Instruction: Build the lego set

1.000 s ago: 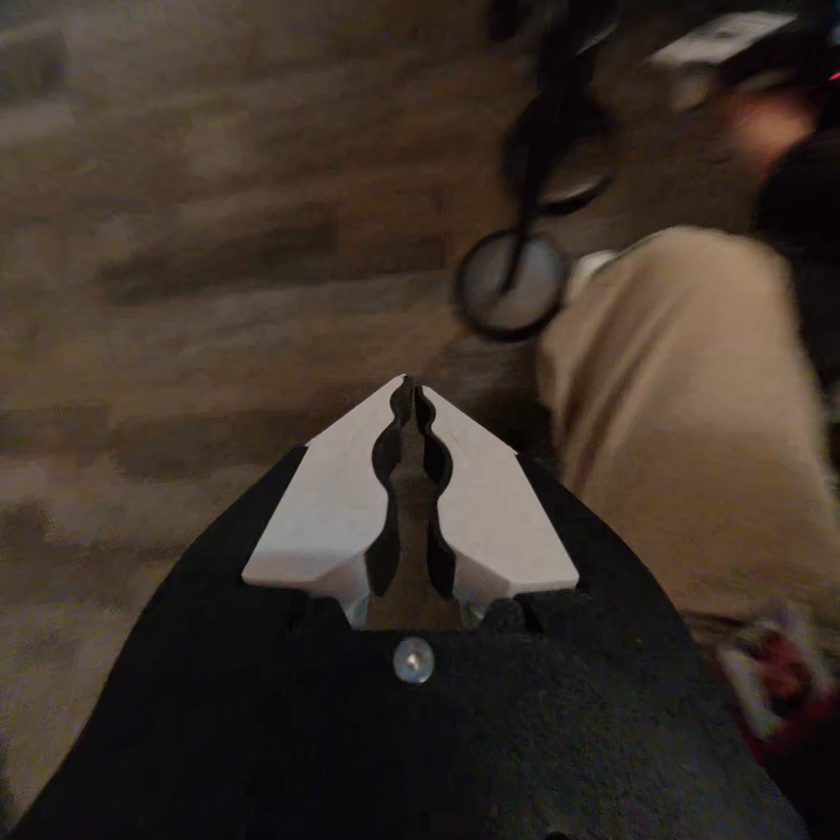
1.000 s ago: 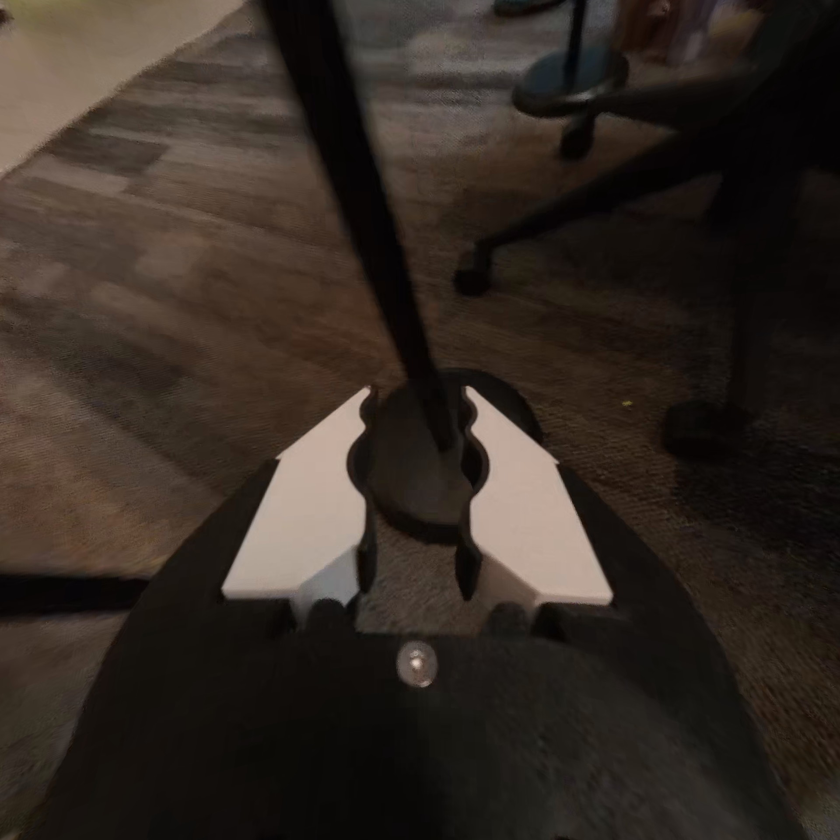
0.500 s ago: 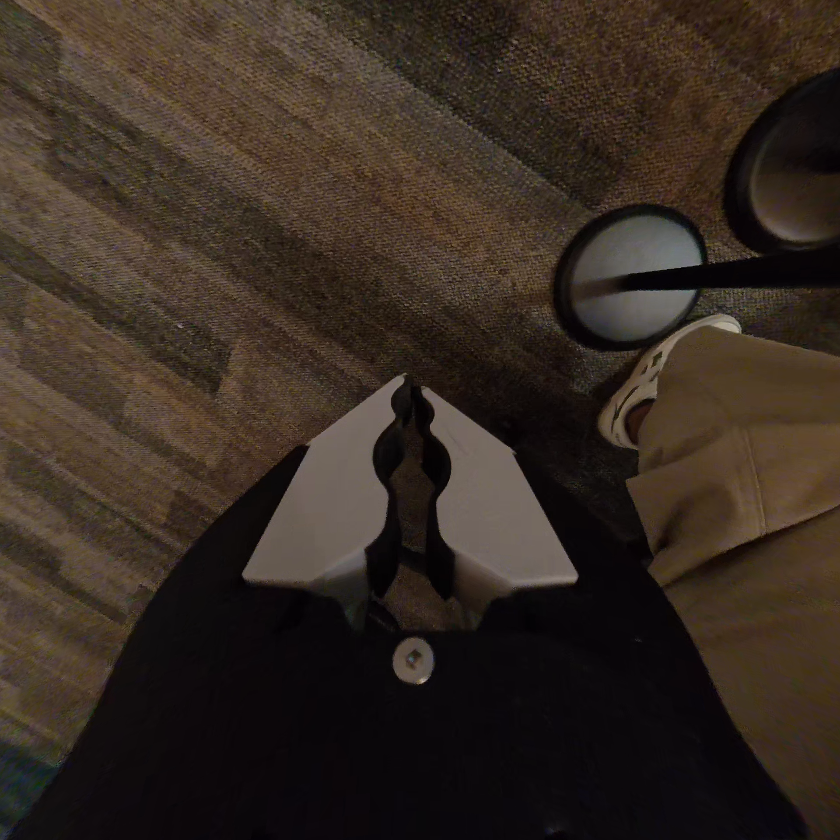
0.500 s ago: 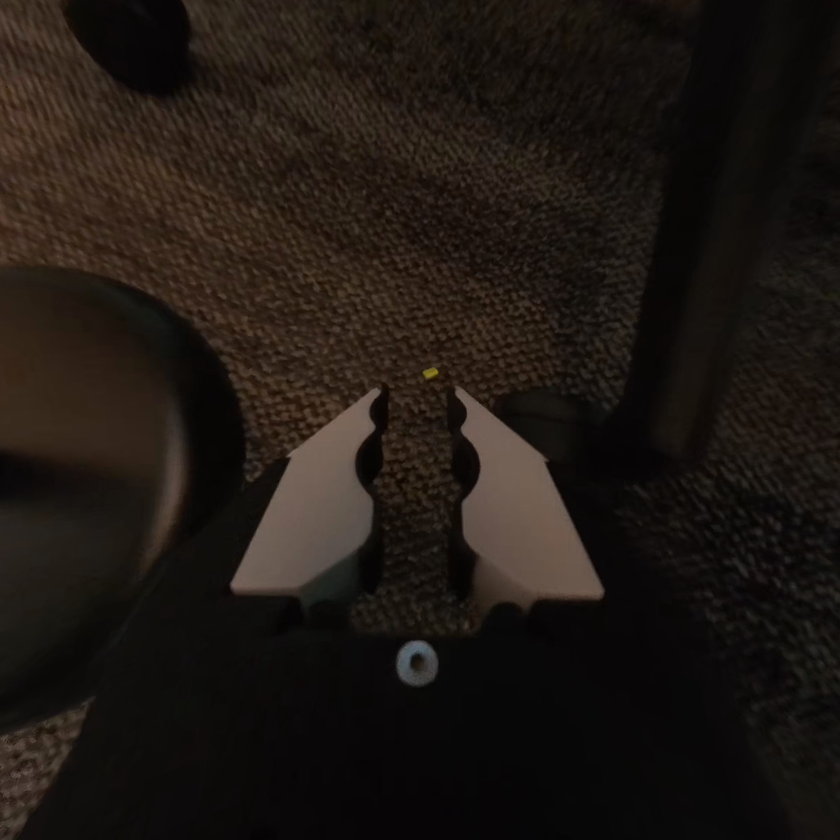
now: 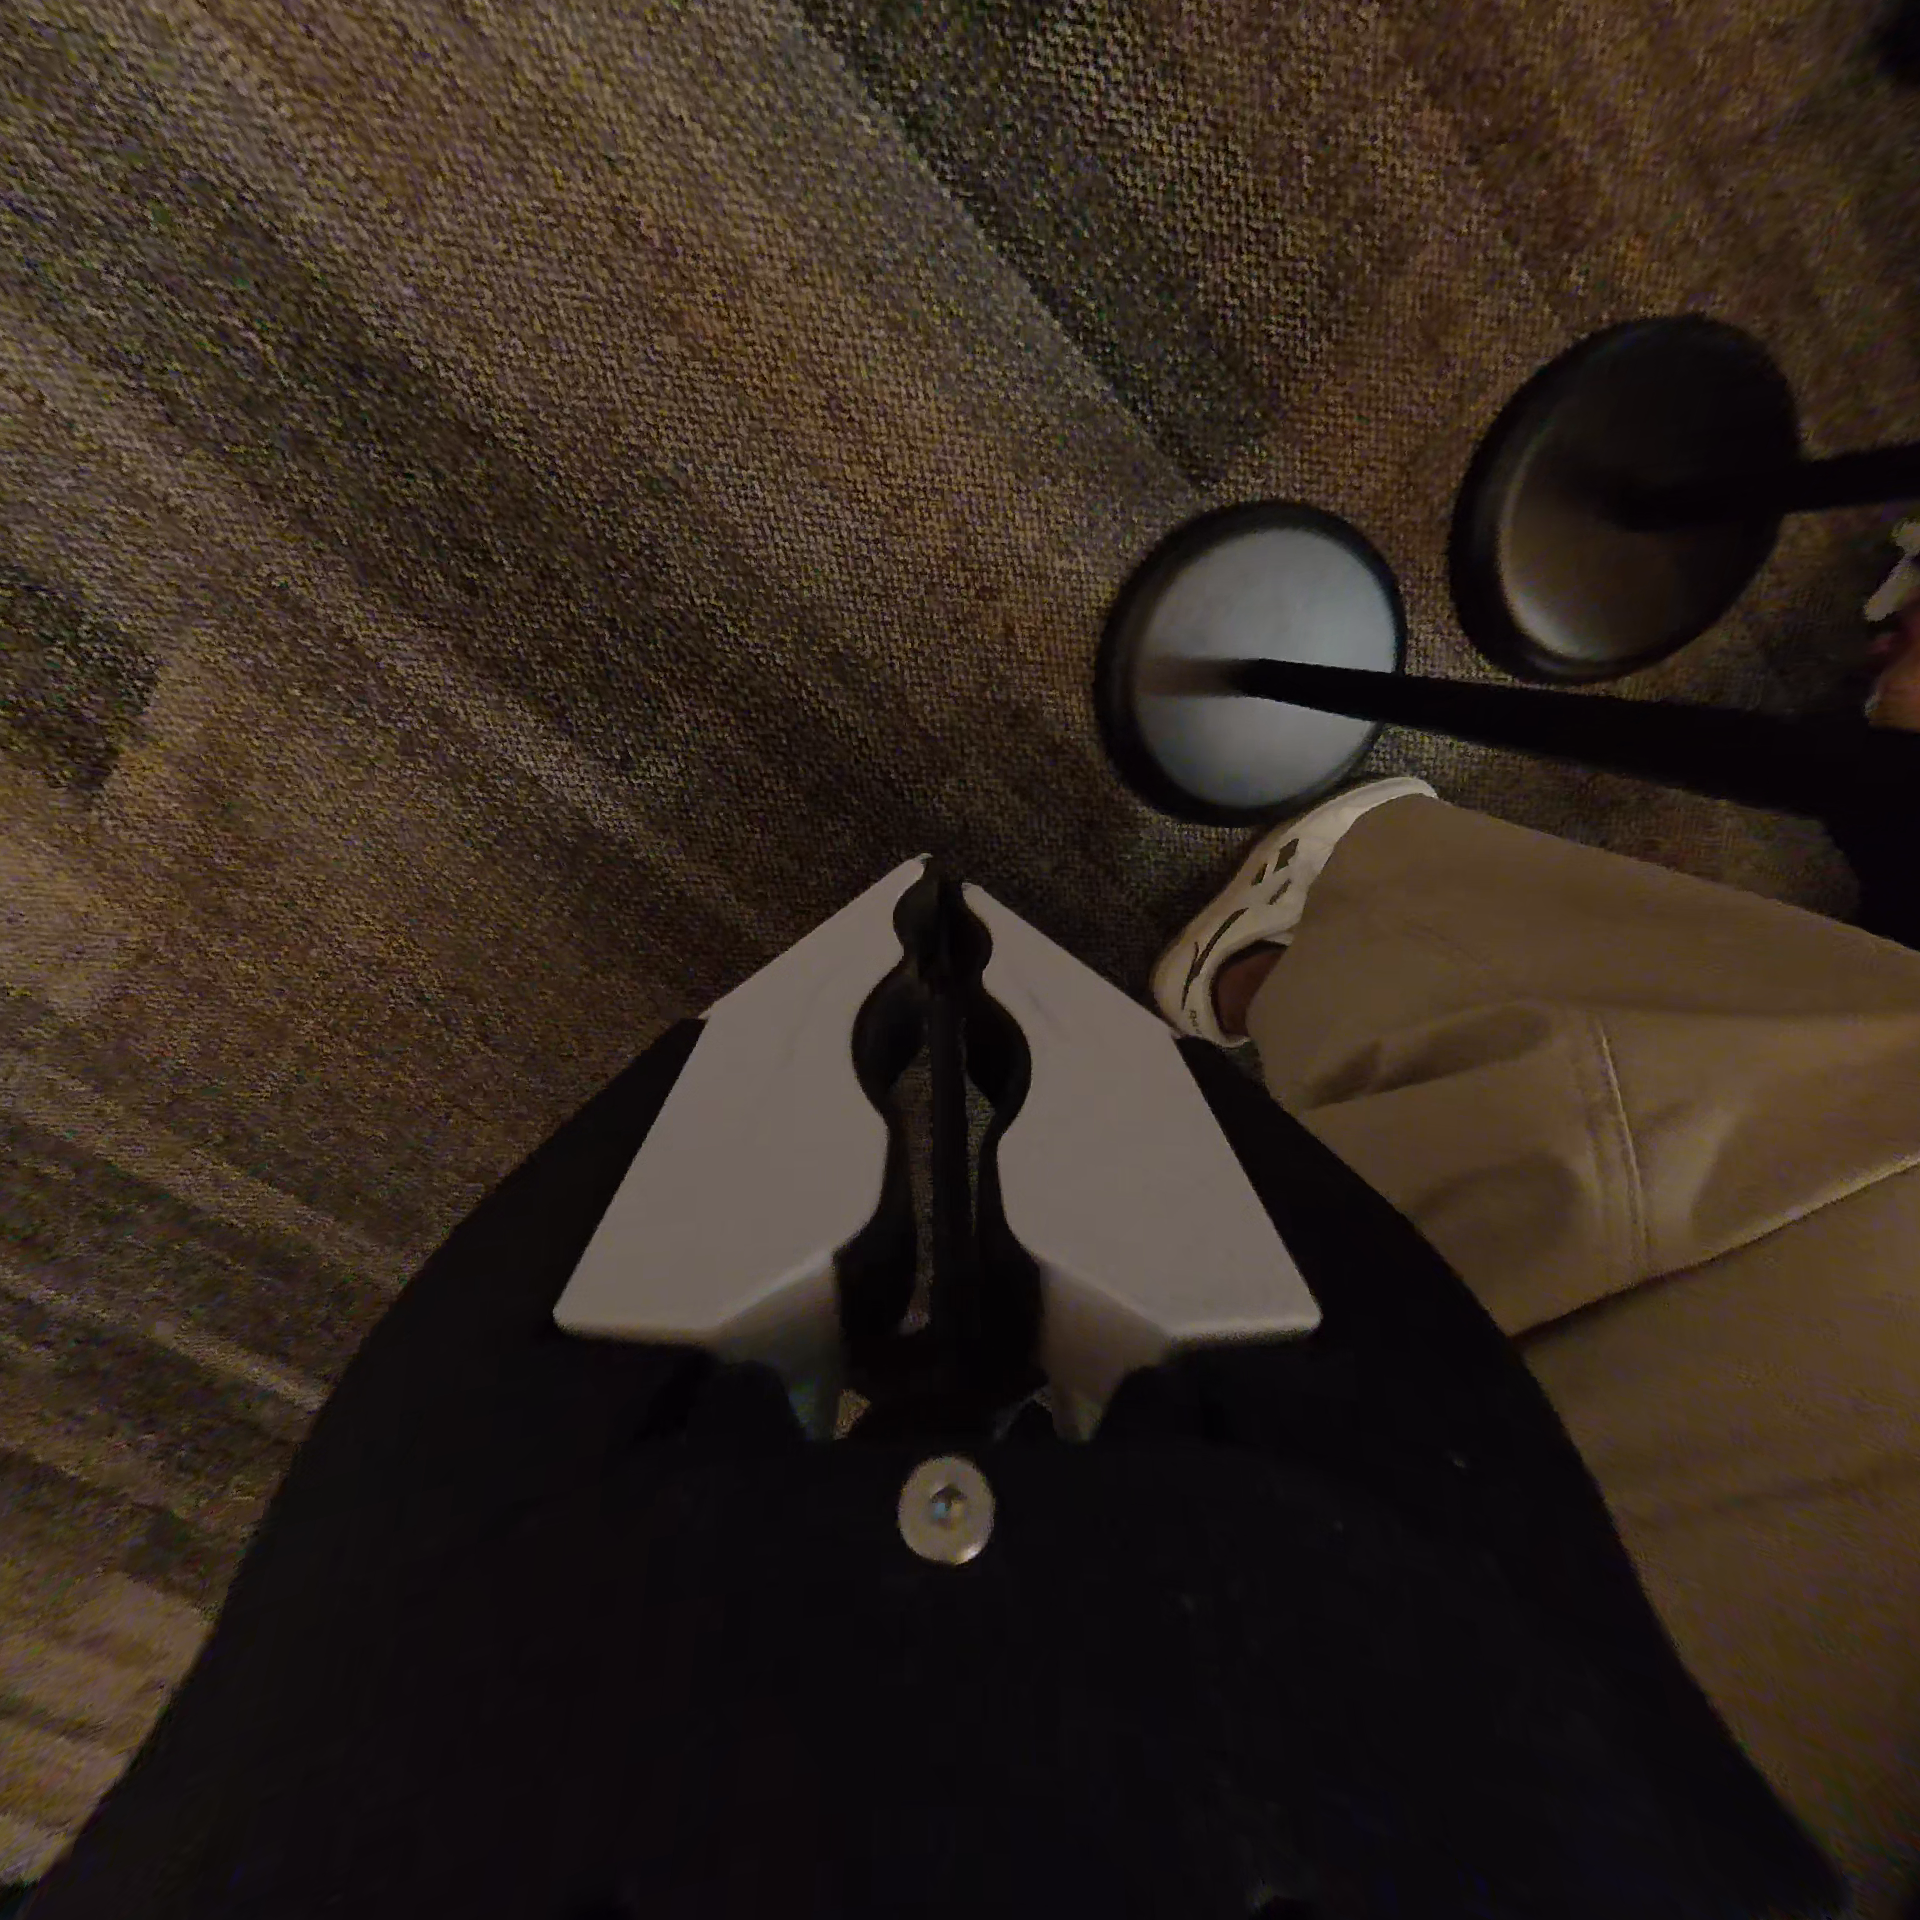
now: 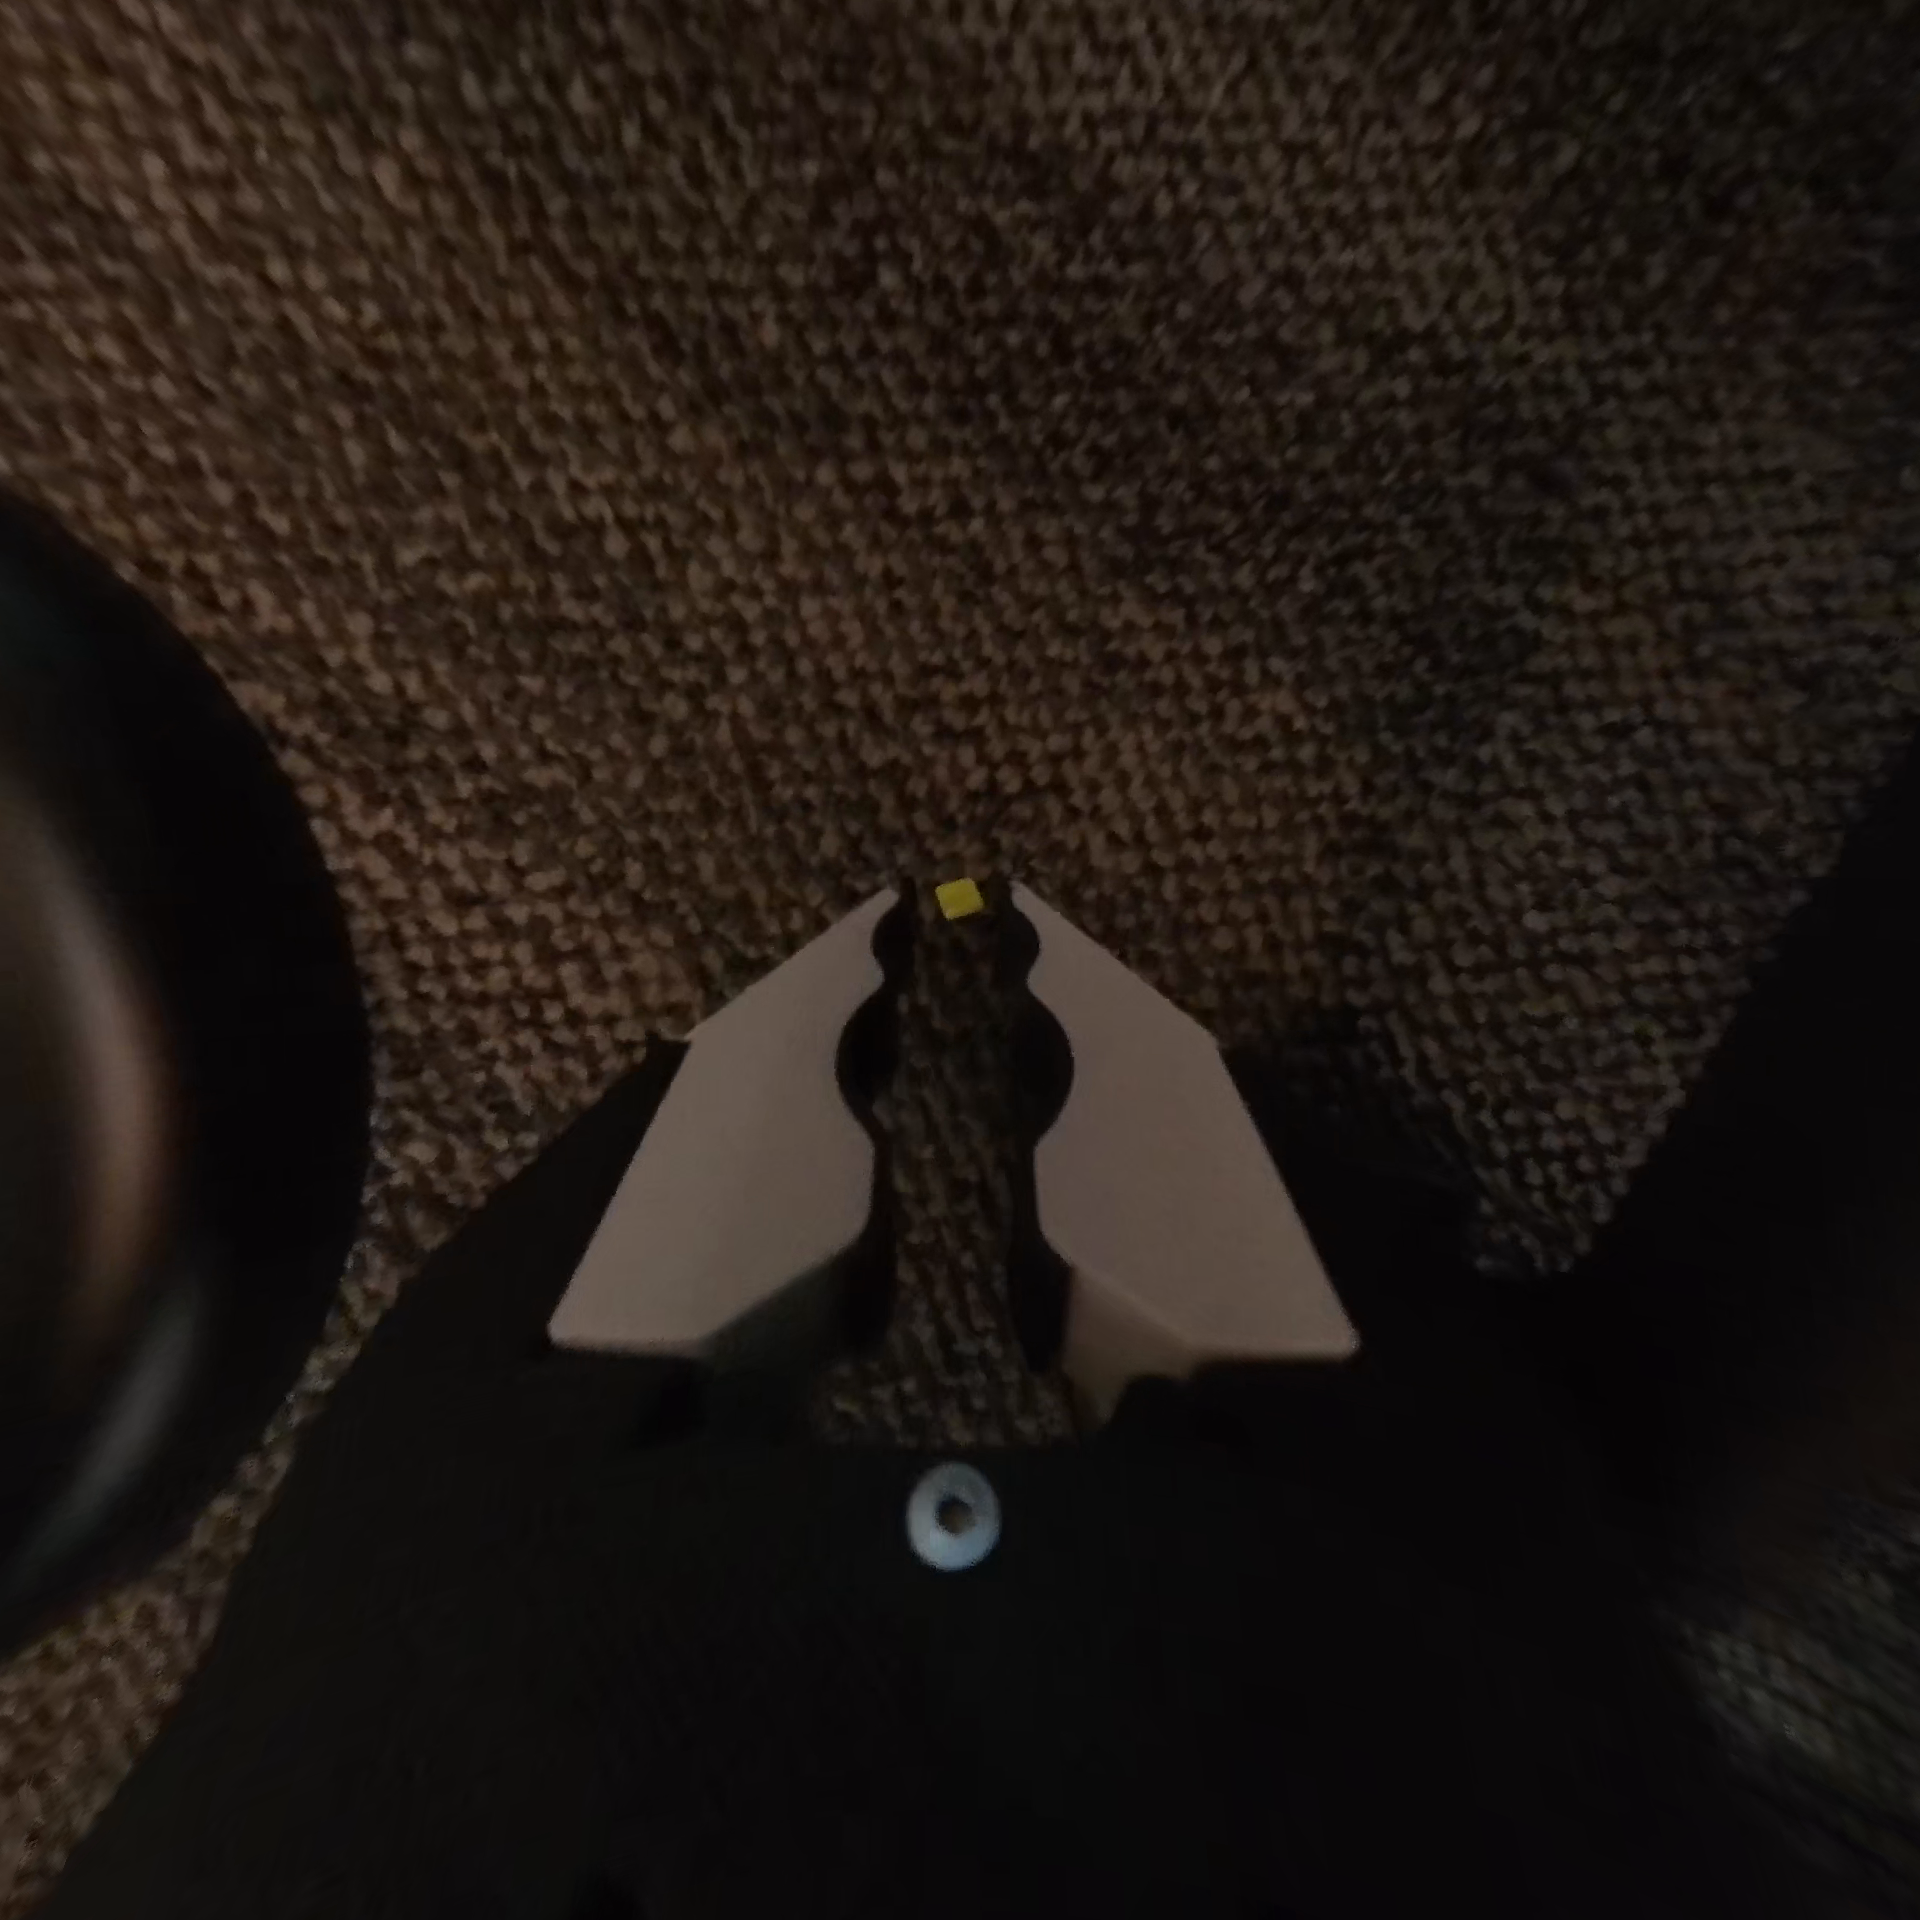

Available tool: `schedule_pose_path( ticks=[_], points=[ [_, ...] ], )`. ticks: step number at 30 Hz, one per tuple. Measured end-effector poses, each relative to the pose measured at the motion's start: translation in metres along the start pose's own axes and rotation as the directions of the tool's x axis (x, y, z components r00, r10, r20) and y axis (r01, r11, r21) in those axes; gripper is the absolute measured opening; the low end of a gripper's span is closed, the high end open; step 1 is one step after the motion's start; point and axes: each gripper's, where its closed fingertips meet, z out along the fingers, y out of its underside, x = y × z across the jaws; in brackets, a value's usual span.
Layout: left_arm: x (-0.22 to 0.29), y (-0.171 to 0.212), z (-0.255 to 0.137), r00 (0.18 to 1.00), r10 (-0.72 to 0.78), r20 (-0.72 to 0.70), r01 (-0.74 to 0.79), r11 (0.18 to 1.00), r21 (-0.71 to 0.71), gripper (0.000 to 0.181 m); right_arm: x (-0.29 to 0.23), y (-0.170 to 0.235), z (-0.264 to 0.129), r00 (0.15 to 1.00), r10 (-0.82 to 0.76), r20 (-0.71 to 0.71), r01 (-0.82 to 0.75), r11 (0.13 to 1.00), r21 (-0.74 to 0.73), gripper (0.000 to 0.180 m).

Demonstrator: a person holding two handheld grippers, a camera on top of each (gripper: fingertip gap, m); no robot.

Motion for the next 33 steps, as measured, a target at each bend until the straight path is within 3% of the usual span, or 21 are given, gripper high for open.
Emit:
schedule_pose_path(
  ticks=[5,9,15,19,33],
  points=[
    [0.008,0.001,0.001,1.000,-0.009,-0.021,0.009,1.000,-0.004,0.000,-0.008,0.007,0.005,0.998,-0.024,0.057,0.030,0.995,-0.095,0.021],
    [0.017,0.005,0.006,0.997,-0.039,-0.068,0.038,0.999,-0.005,0.000,-0.008,0.009,0.002,0.995,-0.008,0.095,0.020,0.993,-0.119,0.000],
    [0.035,0.014,0.015,0.992,-0.008,-0.127,0.005,1.000,-0.025,0.000,-0.004,0.014,-0.017,0.997,-0.012,0.082,0.016,0.999,-0.045,0.000],
    [0.043,0.020,0.020,0.988,-0.006,-0.153,0.002,1.000,-0.026,0.000,-0.006,0.013,-0.016,0.996,-0.022,0.081,0.023,1.000,-0.006,0.023],
    [0.051,0.024,0.029,0.986,0.004,-0.165,-0.011,0.999,-0.042,0.000,-0.014,0.005,0.006,0.993,-0.012,0.122,0.016,0.999,-0.029,0.021]
  ],
)
